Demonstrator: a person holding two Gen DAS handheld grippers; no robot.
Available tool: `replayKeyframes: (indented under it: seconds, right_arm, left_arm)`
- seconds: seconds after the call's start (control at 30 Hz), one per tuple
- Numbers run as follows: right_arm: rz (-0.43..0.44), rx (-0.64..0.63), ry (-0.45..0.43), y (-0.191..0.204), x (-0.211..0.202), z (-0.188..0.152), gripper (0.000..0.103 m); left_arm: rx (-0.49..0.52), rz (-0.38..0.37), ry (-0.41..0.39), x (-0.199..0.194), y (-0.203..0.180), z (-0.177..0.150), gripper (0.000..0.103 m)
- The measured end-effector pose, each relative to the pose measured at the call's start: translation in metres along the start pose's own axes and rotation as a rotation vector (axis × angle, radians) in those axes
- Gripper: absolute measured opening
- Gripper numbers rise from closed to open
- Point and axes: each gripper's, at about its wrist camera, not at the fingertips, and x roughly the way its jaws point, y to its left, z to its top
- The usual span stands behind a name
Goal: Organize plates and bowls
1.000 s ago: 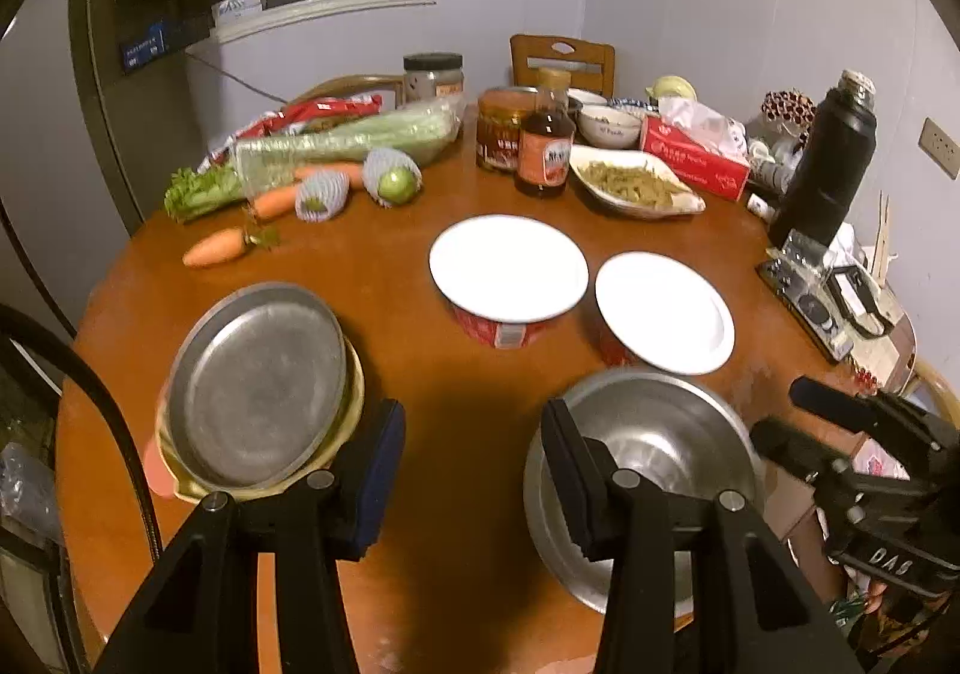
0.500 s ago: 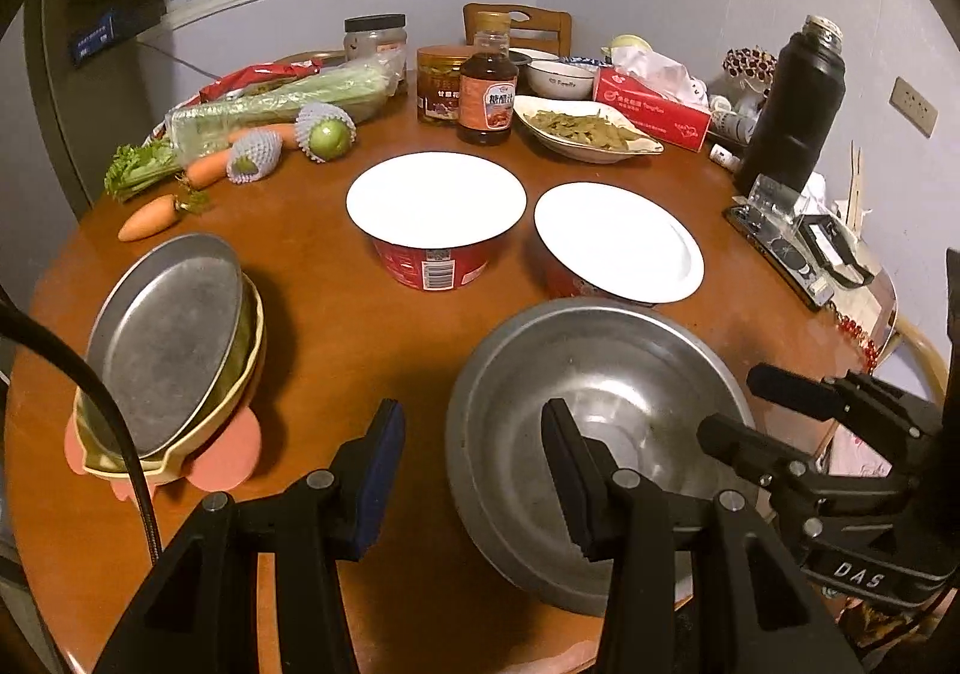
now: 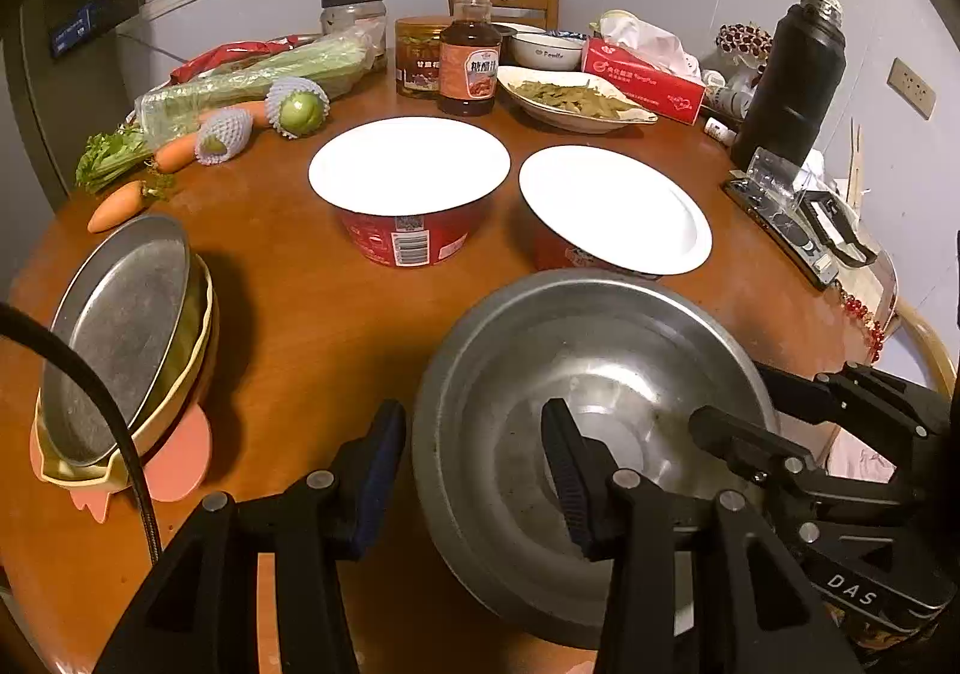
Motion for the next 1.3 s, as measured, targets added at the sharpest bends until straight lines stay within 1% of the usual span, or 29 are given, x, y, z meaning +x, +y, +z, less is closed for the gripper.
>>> replayKeyframes:
  seconds: [0.07, 0.1, 0.2, 0.33, 0.47, 0.7, 0.87, 1.0, 1.3]
  right_arm:
    - [0.012, -0.002, -0.002, 0.002, 0.001, 0.000, 0.036]
    - [0.010, -0.006, -0.001, 0.003, 0.001, 0.000, 0.035]
    - [0.037, -0.024, -0.003, 0.006, 0.001, 0.000, 0.034]
    - [0.031, -0.022, 0.004, 0.007, 0.002, 0.002, 0.033]
    - [0.040, -0.028, 0.003, 0.013, 0.000, 0.003, 0.033]
    - [0.093, -0.069, -0.015, 0.034, -0.002, 0.009, 0.033]
    - [0.121, -0.081, -0.014, 0.045, 0.002, 0.010, 0.033]
    - [0.126, -0.073, -0.011, 0.045, 0.007, 0.010, 0.033]
    - [0.134, -0.054, -0.007, 0.035, 0.015, 0.006, 0.033]
  left_arm:
    - [-0.003, -0.005, 0.005, 0.001, 0.001, 0.000, 0.047]
    - [-0.005, -0.014, 0.010, 0.002, 0.001, -0.001, 0.047]
    - [-0.008, -0.007, 0.008, 0.002, 0.002, -0.002, 0.047]
    - [-0.018, -0.020, 0.006, -0.001, 0.004, -0.004, 0.046]
    - [-0.027, -0.003, -0.001, -0.009, 0.010, -0.007, 0.046]
    - [-0.074, 0.036, -0.032, -0.027, 0.031, -0.015, 0.046]
    - [-0.086, 0.049, -0.030, -0.027, 0.039, -0.021, 0.046]
    - [-0.084, 0.065, -0.031, -0.024, 0.037, -0.021, 0.046]
    - [-0.064, 0.070, -0.035, -0.017, 0.028, -0.021, 0.046]
